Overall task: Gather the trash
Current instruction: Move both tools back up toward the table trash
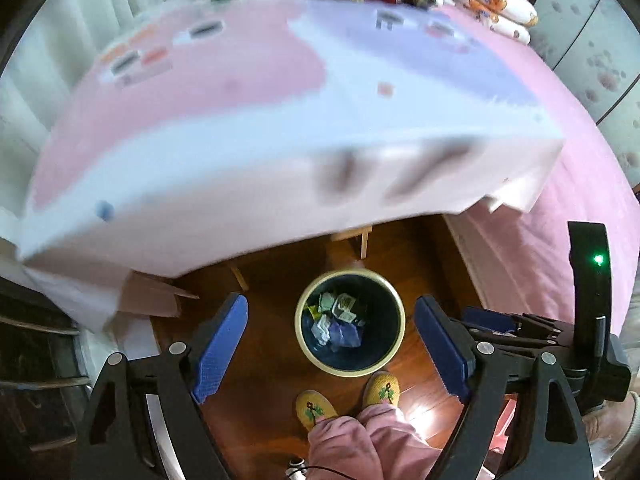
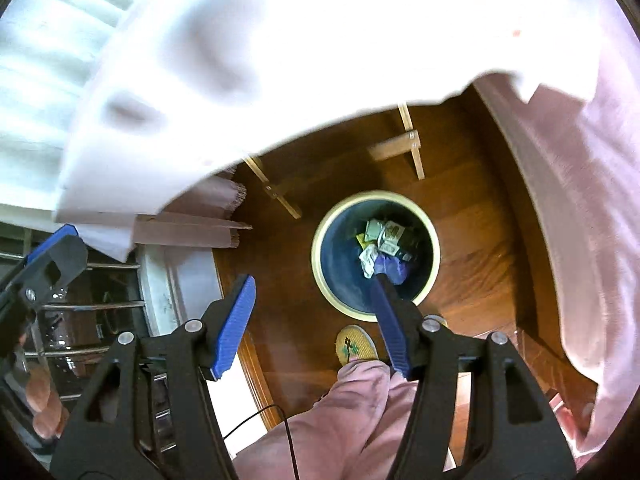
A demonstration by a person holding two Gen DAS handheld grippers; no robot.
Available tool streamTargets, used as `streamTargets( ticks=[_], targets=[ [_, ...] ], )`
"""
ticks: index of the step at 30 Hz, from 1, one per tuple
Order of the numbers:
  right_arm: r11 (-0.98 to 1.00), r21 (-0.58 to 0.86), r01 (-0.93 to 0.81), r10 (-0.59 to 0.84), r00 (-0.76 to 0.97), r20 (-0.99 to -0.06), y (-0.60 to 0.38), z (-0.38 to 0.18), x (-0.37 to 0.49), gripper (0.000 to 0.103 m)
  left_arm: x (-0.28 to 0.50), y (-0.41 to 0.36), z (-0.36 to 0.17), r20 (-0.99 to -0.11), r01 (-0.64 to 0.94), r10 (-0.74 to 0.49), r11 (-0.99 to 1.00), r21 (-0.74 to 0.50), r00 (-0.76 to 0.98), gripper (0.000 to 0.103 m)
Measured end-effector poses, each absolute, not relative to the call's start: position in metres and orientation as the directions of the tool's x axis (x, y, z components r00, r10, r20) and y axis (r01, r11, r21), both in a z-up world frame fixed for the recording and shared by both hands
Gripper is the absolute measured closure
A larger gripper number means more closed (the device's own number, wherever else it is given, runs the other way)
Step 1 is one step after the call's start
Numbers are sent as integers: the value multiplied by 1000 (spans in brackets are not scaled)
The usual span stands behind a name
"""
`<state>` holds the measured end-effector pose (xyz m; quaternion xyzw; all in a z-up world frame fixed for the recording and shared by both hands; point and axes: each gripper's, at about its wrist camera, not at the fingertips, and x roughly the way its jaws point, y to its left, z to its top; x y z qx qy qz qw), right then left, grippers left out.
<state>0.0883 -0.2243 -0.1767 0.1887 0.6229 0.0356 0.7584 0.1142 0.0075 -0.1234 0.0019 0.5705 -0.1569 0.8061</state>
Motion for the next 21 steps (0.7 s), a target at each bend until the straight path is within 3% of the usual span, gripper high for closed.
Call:
streamTargets(
  ticks=[12,21],
  targets=[
    [946,312,87,258,383,-887,-207,-33,80,45,107,27,20,-861,324,-260,939,-119,437,16],
    [971,237,45,183,502,-845,-198,34,92,44,105,33,80,-803,373,-289,924,-90,522,16]
  ],
)
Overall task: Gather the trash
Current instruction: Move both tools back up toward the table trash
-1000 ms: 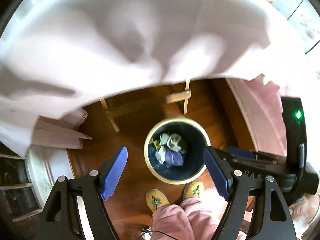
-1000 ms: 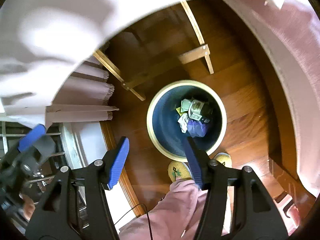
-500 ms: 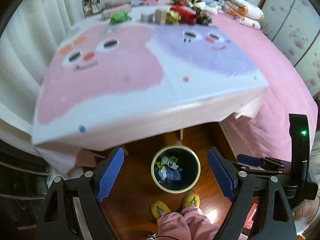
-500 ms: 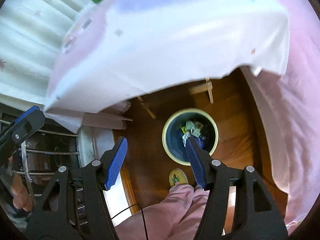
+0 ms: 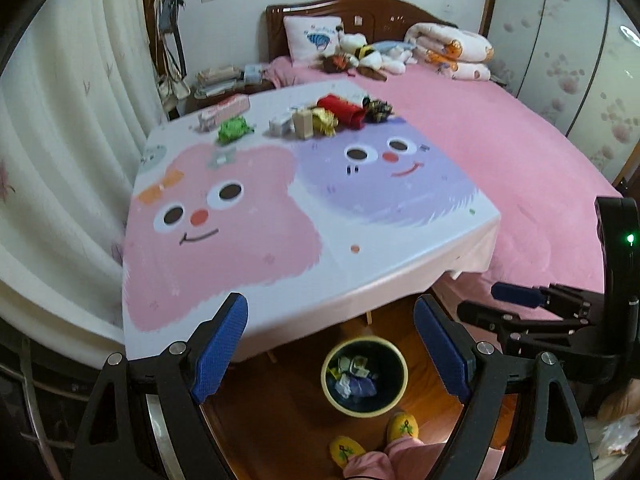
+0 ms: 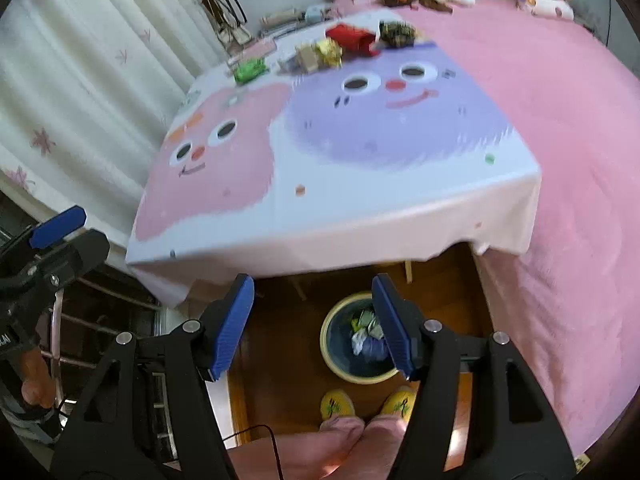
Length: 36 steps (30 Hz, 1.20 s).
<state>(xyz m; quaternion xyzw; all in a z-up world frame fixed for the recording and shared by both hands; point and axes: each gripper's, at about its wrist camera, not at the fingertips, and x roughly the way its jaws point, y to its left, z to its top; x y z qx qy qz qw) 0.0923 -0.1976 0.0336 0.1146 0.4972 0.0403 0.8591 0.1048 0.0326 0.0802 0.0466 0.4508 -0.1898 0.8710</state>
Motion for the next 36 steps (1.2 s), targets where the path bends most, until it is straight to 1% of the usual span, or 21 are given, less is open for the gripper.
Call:
streamTargets(
  ticks=[4,9,13,17,23,30,36],
  targets=[
    [979,202,40,149,543,-826,-200,55,102,44,110,33,98,-782,384,-305,919,-91,543,16],
    [981,190,39,135,566,-813,-211,72,117,44,126,27,109,-763,395,-315,915,-86,564,16],
    [980,198,32,144,576,-804,-226,78,146,44,149,16,114,-760,391,-316,916,-88,568,16],
    [981,196,6,156,577,-802,-248,78,187,44,182,-5,117,-751,379,-295,923,-64,591,16],
    [979,189,-71,195,569,-799,-300,70,276,44,260,-58,114,-758,312,-238,949,-48,607,16],
    [968,220,-120,250,518,-818,-378,59,399,44,371,-139,103,-817,233,-191,970,-72,545,16],
    [959,238,-152,282,480,-831,-426,34,497,44,467,-197,80,-858,162,-154,983,-84,489,16]
  ],
)
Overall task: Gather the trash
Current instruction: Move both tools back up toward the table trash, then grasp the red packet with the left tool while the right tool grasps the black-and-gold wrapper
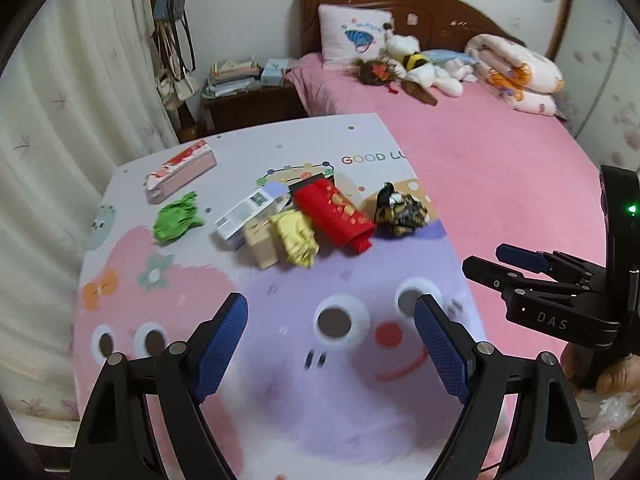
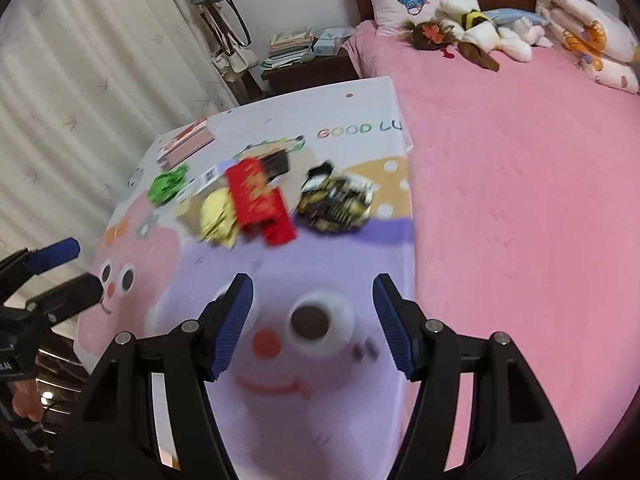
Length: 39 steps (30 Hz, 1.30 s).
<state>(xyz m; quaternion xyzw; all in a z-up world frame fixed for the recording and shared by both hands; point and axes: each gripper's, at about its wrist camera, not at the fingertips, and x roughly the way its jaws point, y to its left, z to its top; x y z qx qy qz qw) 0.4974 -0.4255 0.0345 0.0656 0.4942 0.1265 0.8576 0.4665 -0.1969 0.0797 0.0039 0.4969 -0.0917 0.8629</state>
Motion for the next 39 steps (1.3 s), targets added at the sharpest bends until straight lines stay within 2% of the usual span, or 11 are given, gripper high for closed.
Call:
streamTargets(
  ticks=[8,17,20,23,26,30,36,39],
  targets=[
    [941,298,-160,338,417,-843,-422,-12,583,43,566,-238,36,-900,60,-106,994,-90,422,16],
    [912,371,-172,409,338,-848,-406,-60,621,44,607,-235,3,-917,-57,-62,994,-92,394,18],
    [888,415,-197,458,303,-836,-401,-67,620,53,612,-235,-6,-922,-78,-67,991,-104,381,25],
    [873,438,-215,485,290,-825,-403,-68,614,83,615,-237,-16,-928,-102,-96,985,-142,361,27],
    [867,448,-216,496,290,-819,-409,-64,609,86,620,-241,-25,-932,-111,-133,977,-180,338,33],
    [870,439,-224,490,305,-816,-419,-58,601,88,631,-251,-38,-939,-118,-146,975,-191,310,34],
    [875,429,-224,482,315,-818,-431,-56,593,88,647,-258,-60,-959,-146,-105,978,-147,262,34],
    [875,429,-224,482,319,-816,-433,-57,592,88,653,-259,-68,-964,-149,-92,980,-131,248,39]
  ],
)
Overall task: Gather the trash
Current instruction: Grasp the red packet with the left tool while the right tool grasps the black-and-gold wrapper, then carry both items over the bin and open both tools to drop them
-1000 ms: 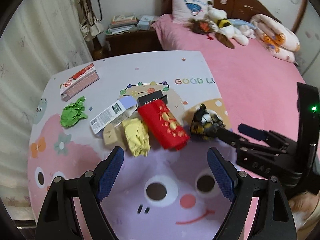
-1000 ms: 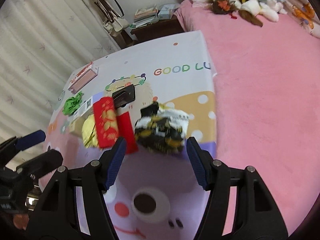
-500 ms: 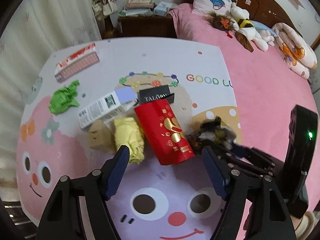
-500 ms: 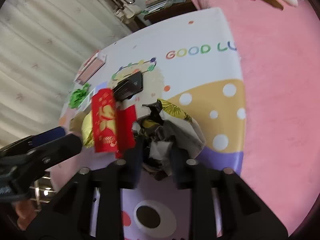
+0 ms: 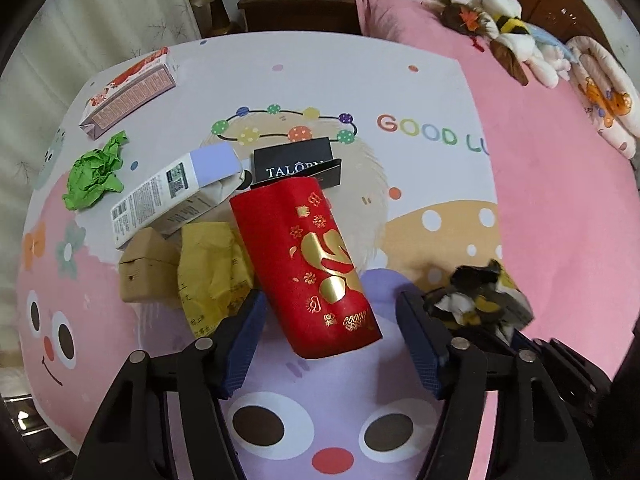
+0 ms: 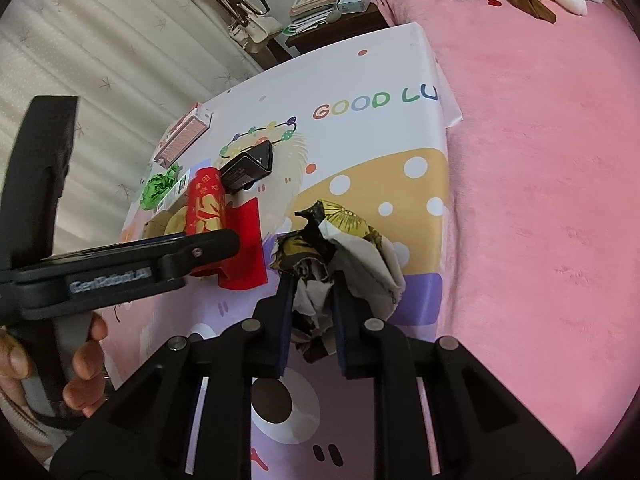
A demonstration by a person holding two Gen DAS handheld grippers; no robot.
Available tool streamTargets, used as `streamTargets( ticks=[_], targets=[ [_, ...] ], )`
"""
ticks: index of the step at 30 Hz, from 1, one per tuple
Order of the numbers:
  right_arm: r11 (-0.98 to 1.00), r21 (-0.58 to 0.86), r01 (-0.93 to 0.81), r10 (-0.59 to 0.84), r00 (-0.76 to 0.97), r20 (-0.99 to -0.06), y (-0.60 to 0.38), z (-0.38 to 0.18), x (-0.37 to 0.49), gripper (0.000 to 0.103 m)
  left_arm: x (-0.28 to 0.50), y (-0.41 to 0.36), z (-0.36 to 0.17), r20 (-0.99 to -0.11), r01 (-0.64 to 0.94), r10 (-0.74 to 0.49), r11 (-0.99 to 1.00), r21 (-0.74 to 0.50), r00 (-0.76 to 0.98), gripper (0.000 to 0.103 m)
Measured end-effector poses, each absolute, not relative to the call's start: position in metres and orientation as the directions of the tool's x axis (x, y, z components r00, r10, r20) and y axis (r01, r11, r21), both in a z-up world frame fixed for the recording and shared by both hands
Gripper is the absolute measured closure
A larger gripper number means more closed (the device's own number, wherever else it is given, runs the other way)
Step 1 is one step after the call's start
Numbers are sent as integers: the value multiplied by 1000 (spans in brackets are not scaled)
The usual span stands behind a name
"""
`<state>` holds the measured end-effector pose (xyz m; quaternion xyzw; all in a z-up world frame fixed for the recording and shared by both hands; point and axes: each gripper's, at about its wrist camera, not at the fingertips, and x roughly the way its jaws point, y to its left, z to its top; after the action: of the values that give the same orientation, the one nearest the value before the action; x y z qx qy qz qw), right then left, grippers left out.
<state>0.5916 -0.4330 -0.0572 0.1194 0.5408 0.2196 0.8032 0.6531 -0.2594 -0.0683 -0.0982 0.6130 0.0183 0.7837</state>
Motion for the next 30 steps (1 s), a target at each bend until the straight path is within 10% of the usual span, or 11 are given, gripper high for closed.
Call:
streamTargets(
  ticks=[6,12,30],
  targets=[
    [876,425,-228,480,327,-814,-431,-57,589,88,663,-265,-84,-969,-140,-84,983,-119,231,53],
    [878,421,-229,477,331,-814,-431,-55,582,89,662,-271,-85,-962,-87,-84,990,-110,259,88],
    [866,429,-257,498,359,-790,-417,-19,541,89,582,-238,-39,-921,7,-135,990,-142,364,92]
  ],
)
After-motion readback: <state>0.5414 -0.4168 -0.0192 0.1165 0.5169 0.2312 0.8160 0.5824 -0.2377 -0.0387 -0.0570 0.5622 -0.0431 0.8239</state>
